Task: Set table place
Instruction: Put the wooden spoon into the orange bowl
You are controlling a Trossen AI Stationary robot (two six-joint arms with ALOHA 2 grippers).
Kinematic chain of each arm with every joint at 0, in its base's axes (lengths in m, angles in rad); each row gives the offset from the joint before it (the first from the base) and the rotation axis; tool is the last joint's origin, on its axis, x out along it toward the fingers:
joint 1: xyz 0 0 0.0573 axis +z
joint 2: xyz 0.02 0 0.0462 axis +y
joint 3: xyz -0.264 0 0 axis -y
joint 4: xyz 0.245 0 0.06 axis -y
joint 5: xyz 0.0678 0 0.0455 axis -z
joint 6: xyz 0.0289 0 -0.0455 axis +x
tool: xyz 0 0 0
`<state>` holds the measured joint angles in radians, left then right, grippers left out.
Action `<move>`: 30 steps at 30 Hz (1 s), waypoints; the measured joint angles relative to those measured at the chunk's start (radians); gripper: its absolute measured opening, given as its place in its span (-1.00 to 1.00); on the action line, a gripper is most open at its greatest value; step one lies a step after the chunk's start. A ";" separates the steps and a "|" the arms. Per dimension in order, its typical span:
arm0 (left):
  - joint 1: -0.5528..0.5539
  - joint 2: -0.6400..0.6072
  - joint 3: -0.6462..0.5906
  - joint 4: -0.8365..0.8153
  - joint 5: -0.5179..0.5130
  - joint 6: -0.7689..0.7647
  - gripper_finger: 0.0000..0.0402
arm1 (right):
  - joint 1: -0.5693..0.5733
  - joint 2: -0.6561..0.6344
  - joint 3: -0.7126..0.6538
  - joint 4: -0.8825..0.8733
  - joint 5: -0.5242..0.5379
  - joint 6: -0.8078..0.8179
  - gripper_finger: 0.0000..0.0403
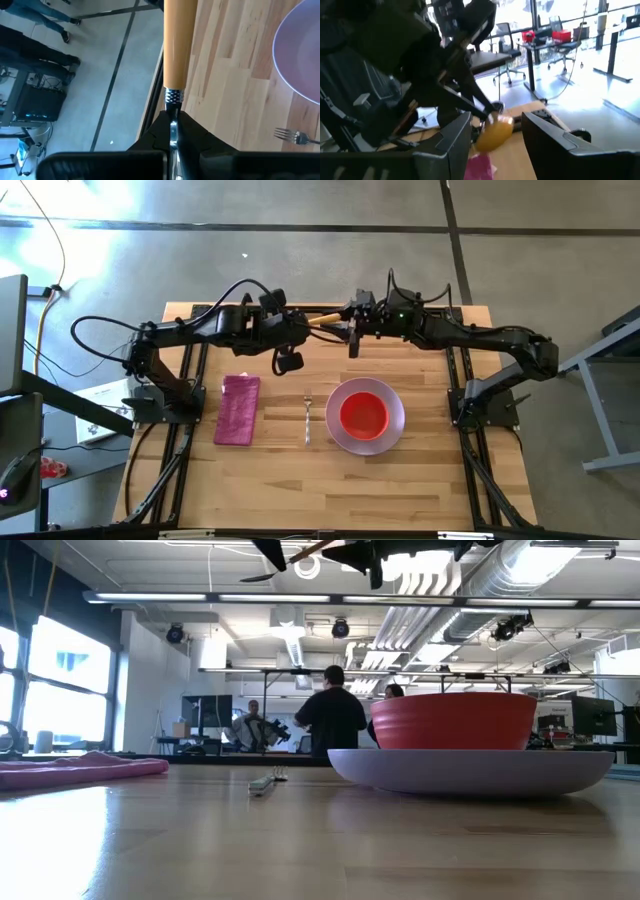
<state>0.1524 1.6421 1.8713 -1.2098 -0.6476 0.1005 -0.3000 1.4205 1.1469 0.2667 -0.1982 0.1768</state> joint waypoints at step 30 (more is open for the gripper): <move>-0.003 -0.001 -0.001 0.118 0.031 0.113 -0.54 | -0.008 0.001 0.001 -0.062 0.083 -0.001 -0.99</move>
<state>0.1497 1.6413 1.8706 -1.0916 -0.6169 0.2137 -0.3084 1.4212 1.1477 0.2052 -0.1152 0.1762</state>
